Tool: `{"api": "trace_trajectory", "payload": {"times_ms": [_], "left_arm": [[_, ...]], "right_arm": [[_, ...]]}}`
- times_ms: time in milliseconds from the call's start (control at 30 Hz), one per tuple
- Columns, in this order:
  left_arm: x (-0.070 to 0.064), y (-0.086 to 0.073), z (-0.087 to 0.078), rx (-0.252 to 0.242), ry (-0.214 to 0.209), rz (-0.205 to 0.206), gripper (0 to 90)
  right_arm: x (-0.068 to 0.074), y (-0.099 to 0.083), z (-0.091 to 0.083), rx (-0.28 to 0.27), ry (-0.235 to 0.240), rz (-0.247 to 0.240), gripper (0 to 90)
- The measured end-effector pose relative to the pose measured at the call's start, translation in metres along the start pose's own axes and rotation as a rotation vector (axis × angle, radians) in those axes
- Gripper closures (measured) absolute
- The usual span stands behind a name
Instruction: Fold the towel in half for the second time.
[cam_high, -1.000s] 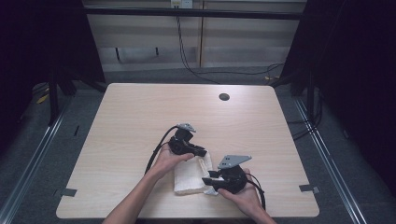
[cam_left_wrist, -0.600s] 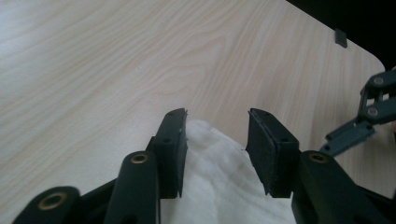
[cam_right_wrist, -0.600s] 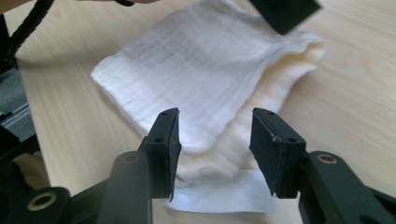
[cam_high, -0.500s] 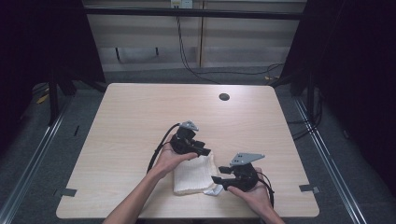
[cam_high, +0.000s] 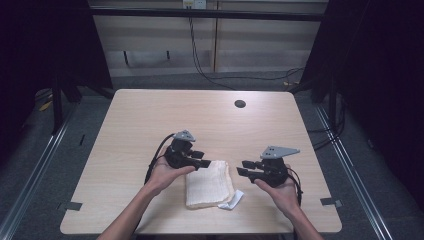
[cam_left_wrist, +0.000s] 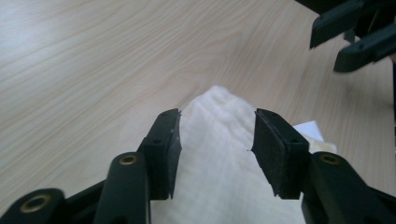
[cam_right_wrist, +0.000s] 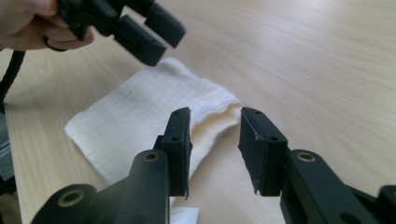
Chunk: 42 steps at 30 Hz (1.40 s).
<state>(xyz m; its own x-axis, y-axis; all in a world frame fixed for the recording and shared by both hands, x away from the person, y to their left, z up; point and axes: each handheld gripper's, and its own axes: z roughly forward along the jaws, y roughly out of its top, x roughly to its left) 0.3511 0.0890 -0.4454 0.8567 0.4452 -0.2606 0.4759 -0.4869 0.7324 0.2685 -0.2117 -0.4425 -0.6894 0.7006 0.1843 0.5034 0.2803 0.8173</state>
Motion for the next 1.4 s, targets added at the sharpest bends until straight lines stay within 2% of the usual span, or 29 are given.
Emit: {"api": "trace_trajectory", "payload": {"times_ms": [67, 133, 267, 367, 400, 567, 600, 700, 733, 767, 900, 1033, 1100, 1167, 1200, 1267, 1300, 1333, 1400], "left_arm": [[0.005, -0.008, -0.008, -0.001, 0.006, -0.031, 47.7], [0.008, -0.013, -0.016, -0.001, 0.024, -0.033, 46.3], [0.013, -0.024, -0.038, -0.042, 0.047, -0.065, 42.5], [0.016, -0.029, -0.049, -0.063, 0.054, -0.08, 41.3], [0.016, -0.036, -0.06, -0.076, 0.07, -0.091, 39.9], [0.018, -0.055, -0.083, -0.07, 0.15, -0.09, 37.0], [0.018, -0.055, -0.083, -0.07, 0.15, -0.09, 37.1], [0.021, -0.073, -0.097, -0.073, 0.194, -0.112, 36.0], [0.021, -0.073, -0.097, -0.073, 0.194, -0.112, 34.9], [0.019, -0.082, -0.105, -0.074, 0.215, -0.113, 34.2], [0.013, -0.098, -0.12, -0.077, 0.246, -0.111, 33.5], [0.007, -0.112, -0.127, -0.112, 0.229, -0.152, 32.9], [0.003, -0.119, -0.125, -0.13, 0.243, -0.124, 33.0], [0.002, -0.124, -0.123, -0.126, 0.255, -0.14, 32.9], [0.0, -0.126, -0.122, -0.141, 0.263, -0.14, 32.9], [-0.002, -0.127, -0.121, -0.12, 0.281, -0.143, 32.5], [-0.001, -0.128, -0.121, -0.13, 0.277, -0.146, 32.4], [-0.001, -0.128, -0.12, -0.129, 0.266, -0.139, 32.0], [-0.001, -0.128, -0.117, -0.113, 0.285, -0.118, 32.9]], "right_arm": [[-0.003, 0.001, -0.004, -0.012, -0.006, 0.002, 62.6], [-0.004, 0.001, -0.008, -0.019, -0.018, 0.004, 60.4], [-0.009, -0.002, -0.019, -0.045, -0.036, 0.028, 56.1], [-0.011, -0.004, -0.024, -0.039, -0.049, 0.034, 53.2], [-0.014, -0.007, -0.031, -0.043, -0.068, 0.04, 51.2], [-0.02, -0.017, -0.047, -0.059, -0.112, 0.067, 46.6], [-0.02, -0.017, -0.047, -0.059, -0.112, 0.067, 46.6], [-0.022, -0.025, -0.054, -0.061, -0.126, 0.071, 45.6], [-0.023, -0.027, -0.056, -0.064, -0.129, 0.068, 45.3], [-0.024, -0.029, -0.057, -0.064, -0.133, 0.073, 45.1], [-0.026, -0.036, -0.063, -0.066, -0.159, 0.087, 43.2], [-0.029, -0.041, -0.068, -0.073, -0.178, 0.102, 40.8], [-0.03, -0.044, -0.071, -0.085, -0.189, 0.105, 39.7], [-0.031, -0.047, -0.075, -0.087, -0.212, 0.115, 38.2], [-0.032, -0.05, -0.076, -0.097, -0.22, 0.117, 37.1], [-0.033, -0.053, -0.079, -0.09, -0.233, 0.114, 36.1], [-0.034, -0.053, -0.079, -0.091, -0.245, 0.115, 35.7], [-0.037, -0.054, -0.079, -0.101, -0.245, 0.123, 35.3], [-0.038, -0.057, -0.076, -0.103, -0.248, 0.136, 34.2]]}}
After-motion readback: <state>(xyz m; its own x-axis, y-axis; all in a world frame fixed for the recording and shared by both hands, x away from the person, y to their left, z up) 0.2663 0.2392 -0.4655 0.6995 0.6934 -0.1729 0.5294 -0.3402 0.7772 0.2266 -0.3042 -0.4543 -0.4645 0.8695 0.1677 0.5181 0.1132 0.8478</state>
